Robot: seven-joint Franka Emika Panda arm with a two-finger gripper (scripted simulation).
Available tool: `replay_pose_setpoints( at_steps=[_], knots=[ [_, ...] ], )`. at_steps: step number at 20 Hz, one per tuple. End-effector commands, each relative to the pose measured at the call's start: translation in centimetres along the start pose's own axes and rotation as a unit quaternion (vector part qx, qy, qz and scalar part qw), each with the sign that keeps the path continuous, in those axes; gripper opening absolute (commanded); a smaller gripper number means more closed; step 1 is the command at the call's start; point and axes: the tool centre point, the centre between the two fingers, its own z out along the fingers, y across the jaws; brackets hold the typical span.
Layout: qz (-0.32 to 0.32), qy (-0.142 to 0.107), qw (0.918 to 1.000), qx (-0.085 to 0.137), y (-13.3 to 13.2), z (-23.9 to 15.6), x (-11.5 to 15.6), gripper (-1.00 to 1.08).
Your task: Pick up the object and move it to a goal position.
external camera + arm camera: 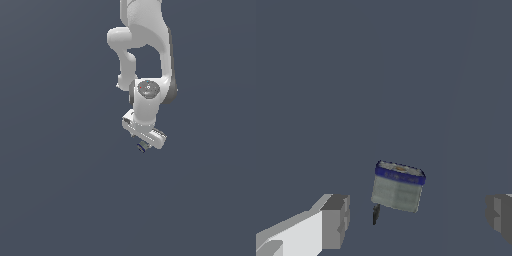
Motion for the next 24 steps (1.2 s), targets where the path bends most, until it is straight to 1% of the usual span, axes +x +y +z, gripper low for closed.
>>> replay_pose_setpoints(
  at_steps=[1,7,12,20,24],
  knots=[
    [0.025,0.000,0.9997,-0.001,-0.3,0.7,-0.8,1.00],
    [0.069,0.000,0.9976,-0.002,-0.6,1.9,-2.2,1.00],
    [0.090,0.000,0.9959,-0.003,-0.8,2.4,-2.9,1.00],
    [0.095,0.000,0.9955,-0.003,-0.8,2.7,-3.1,1.00],
    [0.095,0.000,0.9955,-0.003,-0.8,3.8,-3.1,1.00]
  ],
)
